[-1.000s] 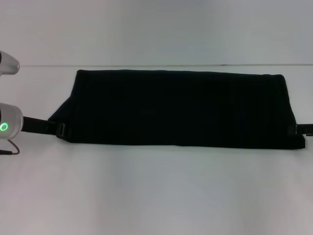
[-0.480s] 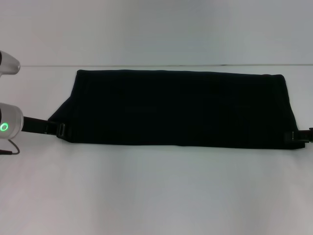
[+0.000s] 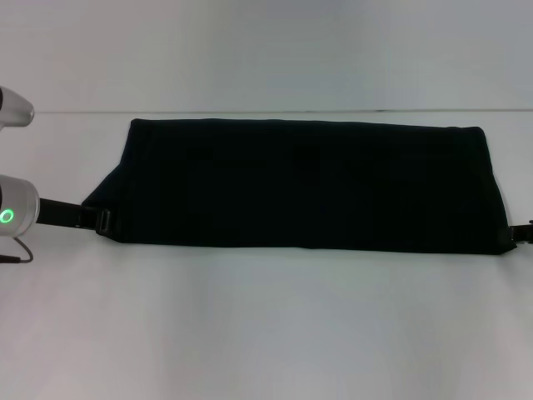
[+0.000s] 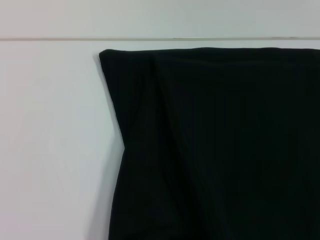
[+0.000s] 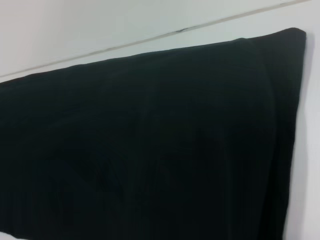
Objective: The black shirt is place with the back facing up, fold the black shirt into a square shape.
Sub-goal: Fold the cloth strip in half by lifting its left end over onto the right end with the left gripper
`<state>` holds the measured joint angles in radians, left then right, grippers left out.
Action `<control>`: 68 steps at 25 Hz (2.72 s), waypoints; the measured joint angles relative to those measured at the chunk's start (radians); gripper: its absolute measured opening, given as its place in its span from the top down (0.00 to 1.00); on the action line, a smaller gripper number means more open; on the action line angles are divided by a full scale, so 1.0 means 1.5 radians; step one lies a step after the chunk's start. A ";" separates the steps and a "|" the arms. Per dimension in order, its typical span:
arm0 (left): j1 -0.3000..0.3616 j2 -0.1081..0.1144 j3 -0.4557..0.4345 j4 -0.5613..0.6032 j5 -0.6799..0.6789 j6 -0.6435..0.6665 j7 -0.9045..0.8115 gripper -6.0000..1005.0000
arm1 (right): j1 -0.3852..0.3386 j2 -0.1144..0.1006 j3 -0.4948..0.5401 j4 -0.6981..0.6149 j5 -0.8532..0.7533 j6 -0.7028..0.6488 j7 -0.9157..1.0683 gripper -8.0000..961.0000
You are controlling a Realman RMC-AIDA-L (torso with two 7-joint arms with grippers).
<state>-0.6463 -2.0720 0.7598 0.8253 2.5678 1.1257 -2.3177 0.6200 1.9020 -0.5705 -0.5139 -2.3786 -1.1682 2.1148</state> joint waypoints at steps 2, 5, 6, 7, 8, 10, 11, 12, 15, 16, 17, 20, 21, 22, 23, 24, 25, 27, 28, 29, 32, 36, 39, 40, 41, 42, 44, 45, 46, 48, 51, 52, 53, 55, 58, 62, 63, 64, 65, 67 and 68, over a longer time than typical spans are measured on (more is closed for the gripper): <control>0.001 0.000 -0.002 0.000 0.000 0.000 0.000 0.99 | -0.001 0.000 0.000 0.000 0.000 0.003 -0.003 0.66; 0.007 0.000 -0.004 0.004 -0.002 0.005 0.000 0.99 | -0.006 0.000 0.001 0.000 0.001 0.004 -0.011 0.79; 0.011 0.000 -0.005 0.009 -0.004 0.010 0.000 0.99 | -0.007 0.000 0.002 -0.001 0.001 0.003 -0.012 0.83; 0.014 0.000 -0.007 0.012 -0.005 0.013 0.000 0.99 | -0.009 -0.001 0.004 -0.001 0.001 0.002 -0.014 0.87; 0.016 0.000 -0.009 0.015 -0.006 0.017 0.000 0.99 | -0.010 -0.002 0.007 -0.002 0.002 0.000 -0.016 0.91; 0.023 -0.001 -0.014 0.025 -0.008 0.034 0.000 0.99 | -0.014 -0.004 0.015 -0.002 0.002 -0.003 -0.022 0.99; 0.027 -0.002 -0.015 0.031 -0.010 0.043 0.000 0.99 | -0.016 -0.006 0.020 -0.002 0.002 -0.006 -0.026 0.99; 0.032 -0.003 -0.015 0.036 -0.012 0.048 0.000 0.99 | -0.018 -0.007 0.026 -0.002 0.002 -0.009 -0.030 0.99; 0.044 -0.008 -0.016 0.054 -0.020 0.062 0.000 0.99 | -0.024 -0.009 0.042 -0.006 0.002 -0.020 -0.041 0.99; 0.044 -0.008 -0.016 0.054 -0.020 0.062 0.000 0.99 | -0.026 -0.009 0.045 -0.010 0.002 -0.024 -0.043 0.99; 0.048 -0.008 -0.016 0.059 -0.023 0.072 0.000 0.99 | -0.029 -0.010 0.048 -0.013 0.002 -0.028 -0.044 0.99; 0.061 -0.009 -0.016 0.076 -0.038 0.119 0.002 0.99 | -0.039 -0.010 0.056 -0.024 0.002 -0.041 -0.046 0.99; 0.064 -0.009 -0.016 0.079 -0.042 0.127 0.003 0.99 | -0.042 -0.010 0.058 -0.027 0.002 -0.044 -0.047 0.99; 0.068 -0.009 -0.017 0.082 -0.050 0.137 0.005 0.99 | -0.045 -0.010 0.061 -0.029 0.002 -0.049 -0.048 0.99; 0.071 -0.008 -0.019 0.085 -0.054 0.144 0.007 0.99 | -0.048 -0.010 0.064 -0.031 0.002 -0.054 -0.050 0.99; 0.074 -0.008 -0.022 0.086 -0.058 0.150 0.009 0.99 | -0.053 -0.010 0.069 -0.033 0.002 -0.058 -0.052 0.99; 0.076 -0.007 -0.027 0.086 -0.060 0.154 0.011 0.99 | -0.055 -0.010 0.072 -0.034 0.002 -0.060 -0.053 0.99; 0.079 -0.006 -0.037 0.086 -0.061 0.158 0.015 0.98 | -0.060 -0.010 0.086 -0.037 0.002 -0.062 -0.054 0.99; 0.081 -0.006 -0.044 0.085 -0.061 0.160 0.019 0.98 | -0.062 -0.010 0.093 -0.038 0.002 -0.063 -0.054 0.99; 0.082 -0.005 -0.047 0.084 -0.061 0.162 0.022 0.98 | -0.062 -0.010 0.100 -0.038 0.002 -0.063 -0.056 0.99; 0.082 -0.004 -0.050 0.080 -0.061 0.168 0.027 0.98 | -0.063 -0.009 0.112 -0.038 0.002 -0.063 -0.061 0.99; 0.077 -0.001 -0.050 0.077 -0.061 0.186 0.027 0.98 | -0.062 -0.007 0.114 -0.038 0.002 -0.063 -0.064 0.98; 0.074 0.001 -0.051 0.077 -0.060 0.203 0.023 0.98 | -0.060 -0.005 0.114 -0.049 0.003 -0.074 -0.065 0.95; 0.073 0.002 -0.051 0.077 -0.060 0.211 0.022 0.98 | -0.060 -0.004 0.114 -0.055 0.004 -0.080 -0.065 0.94; 0.072 0.003 -0.051 0.078 -0.060 0.215 0.022 0.97 | -0.060 -0.003 0.115 -0.062 0.005 -0.084 -0.065 0.91; 0.071 0.004 -0.051 0.079 -0.060 0.221 0.022 0.97 | -0.061 -0.003 0.117 -0.069 0.006 -0.091 -0.063 0.88; 0.070 0.004 -0.052 0.083 -0.060 0.229 0.021 0.94 | -0.063 -0.002 0.126 -0.085 0.009 -0.114 -0.063 0.82; 0.070 0.005 -0.057 0.086 -0.060 0.229 0.021 0.91 | -0.064 -0.002 0.131 -0.090 0.010 -0.125 -0.064 0.79; 0.070 0.005 -0.066 0.088 -0.060 0.229 0.020 0.88 | -0.064 -0.002 0.137 -0.096 0.012 -0.138 -0.067 0.76; 0.068 0.009 -0.086 0.092 -0.060 0.233 0.020 0.83 | -0.064 -0.002 0.145 -0.105 0.019 -0.158 -0.071 0.70; 0.064 0.019 -0.108 0.094 -0.060 0.270 0.017 0.70 | -0.061 -0.001 0.146 -0.108 0.032 -0.180 -0.080 0.59; 0.062 0.024 -0.116 0.093 -0.060 0.296 0.015 0.66 | -0.059 -0.001 0.146 -0.107 0.036 -0.185 -0.085 0.55; 0.059 0.026 -0.122 0.091 -0.060 0.321 0.013 0.61 | -0.057 -0.001 0.145 -0.104 0.039 -0.189 -0.089 0.52; 0.052 0.030 -0.129 0.088 -0.057 0.375 -0.003 0.52 | -0.052 0.001 0.142 -0.100 0.042 -0.194 -0.098 0.43; 0.045 0.032 -0.131 0.080 -0.055 0.426 -0.035 0.41 | -0.044 0.005 0.140 -0.096 0.042 -0.199 -0.109 0.30; 0.024 0.042 -0.131 0.007 -0.055 0.459 -0.098 0.30 | -0.033 0.006 0.135 -0.096 0.043 -0.228 -0.134 0.22; 0.019 0.043 -0.132 -0.012 -0.056 0.457 -0.112 0.29 | -0.031 0.006 0.134 -0.096 0.043 -0.236 -0.145 0.20; 0.015 0.043 -0.133 -0.031 -0.058 0.451 -0.124 0.28 | -0.028 0.006 0.133 -0.096 0.043 -0.243 -0.159 0.19; 0.013 0.042 -0.133 -0.038 -0.058 0.446 -0.130 0.26 | -0.026 0.007 0.133 -0.096 0.043 -0.248 -0.172 0.18; 0.007 0.039 -0.136 -0.054 -0.060 0.425 -0.150 0.24 | -0.022 0.011 0.133 -0.096 0.044 -0.262 -0.205 0.12; 0.004 0.037 -0.136 -0.062 -0.062 0.411 -0.162 0.23 | -0.019 0.013 0.133 -0.096 0.044 -0.270 -0.220 0.09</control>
<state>-0.6403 -2.0171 0.5554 0.7320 2.4745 1.7427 -2.5608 0.5910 1.9210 -0.3706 -0.6580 -2.3131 -1.5725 1.7848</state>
